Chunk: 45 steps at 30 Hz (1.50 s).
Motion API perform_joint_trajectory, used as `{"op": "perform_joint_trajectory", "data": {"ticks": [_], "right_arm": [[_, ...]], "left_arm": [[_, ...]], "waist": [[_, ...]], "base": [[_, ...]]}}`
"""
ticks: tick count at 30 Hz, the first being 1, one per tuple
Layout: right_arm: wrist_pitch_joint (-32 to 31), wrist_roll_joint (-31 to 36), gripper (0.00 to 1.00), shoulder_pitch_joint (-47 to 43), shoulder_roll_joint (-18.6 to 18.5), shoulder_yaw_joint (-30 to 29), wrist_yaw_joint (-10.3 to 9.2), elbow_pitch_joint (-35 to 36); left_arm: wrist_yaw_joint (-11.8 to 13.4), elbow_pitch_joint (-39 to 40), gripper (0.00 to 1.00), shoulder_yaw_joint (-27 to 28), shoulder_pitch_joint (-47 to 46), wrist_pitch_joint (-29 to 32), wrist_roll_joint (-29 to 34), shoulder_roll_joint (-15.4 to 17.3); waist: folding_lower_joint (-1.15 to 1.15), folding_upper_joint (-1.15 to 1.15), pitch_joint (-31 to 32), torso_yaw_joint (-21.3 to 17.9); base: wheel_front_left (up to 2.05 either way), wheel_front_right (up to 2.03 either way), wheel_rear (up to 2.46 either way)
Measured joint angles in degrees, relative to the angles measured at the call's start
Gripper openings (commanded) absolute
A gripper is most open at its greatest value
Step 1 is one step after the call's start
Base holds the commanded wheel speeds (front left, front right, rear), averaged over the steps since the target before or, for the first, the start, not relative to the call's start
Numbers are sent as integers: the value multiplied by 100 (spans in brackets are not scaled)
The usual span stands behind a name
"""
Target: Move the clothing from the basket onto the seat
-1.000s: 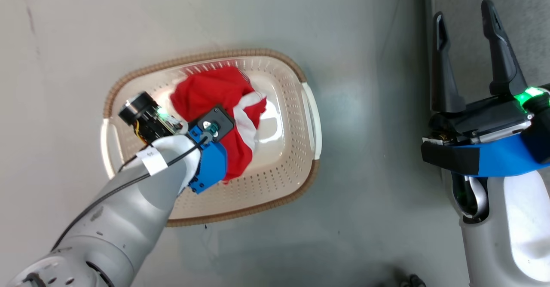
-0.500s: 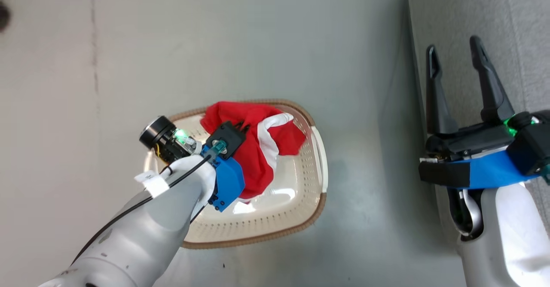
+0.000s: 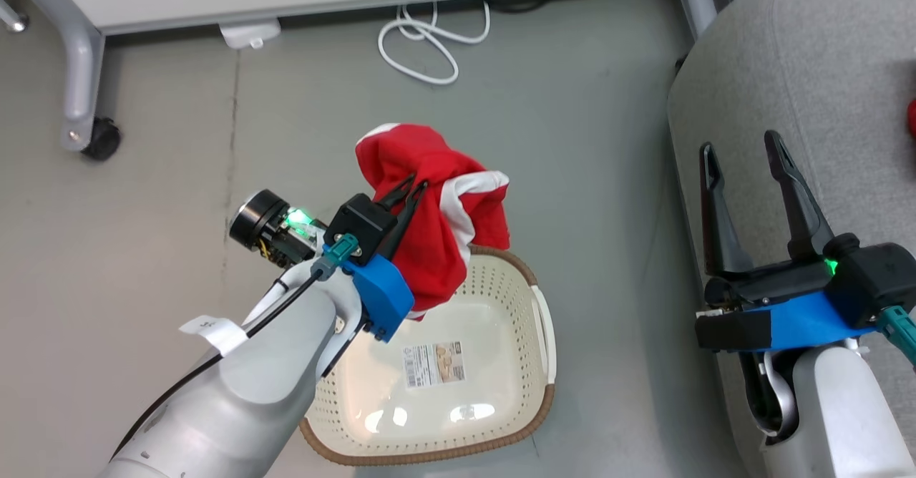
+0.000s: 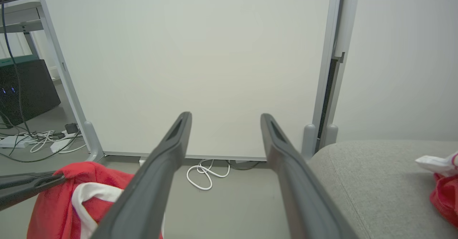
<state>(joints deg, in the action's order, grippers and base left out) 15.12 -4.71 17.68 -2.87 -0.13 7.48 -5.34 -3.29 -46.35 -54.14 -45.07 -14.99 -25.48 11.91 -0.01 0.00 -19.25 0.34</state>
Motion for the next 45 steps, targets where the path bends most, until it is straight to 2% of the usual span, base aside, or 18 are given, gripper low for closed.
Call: {"op": "perform_joint_trajectory", "data": {"ticks": [13, 21, 36, 45], "right_arm": [[0, -121, 100, -254, -1, 54, 0, -87], [0, -193, 100, -335, -1, 86, 0, -130], [1, -411, 100, -455, -1, 412, 0, -1], [0, -512, 100, -520, 0, 1280, 0, 271]], "left_arm": [[60, 1601, 0, 1085, 297, 0, 558, -64], [-24, 2301, 0, 1323, 329, 0, 881, -205], [-138, 2558, 0, 1425, 378, -1, 1060, -311], [-189, 2493, 0, 1473, 420, -1, 1113, -321]], "waist": [[0, 0, 695, 106], [1, 0, 902, 89], [2, 0, 1090, 75], [1, 0, 1128, 80]], "base": [[0, 0, 0], [0, 0, 0], [0, 0, 0], [0, 0, 0]]}}
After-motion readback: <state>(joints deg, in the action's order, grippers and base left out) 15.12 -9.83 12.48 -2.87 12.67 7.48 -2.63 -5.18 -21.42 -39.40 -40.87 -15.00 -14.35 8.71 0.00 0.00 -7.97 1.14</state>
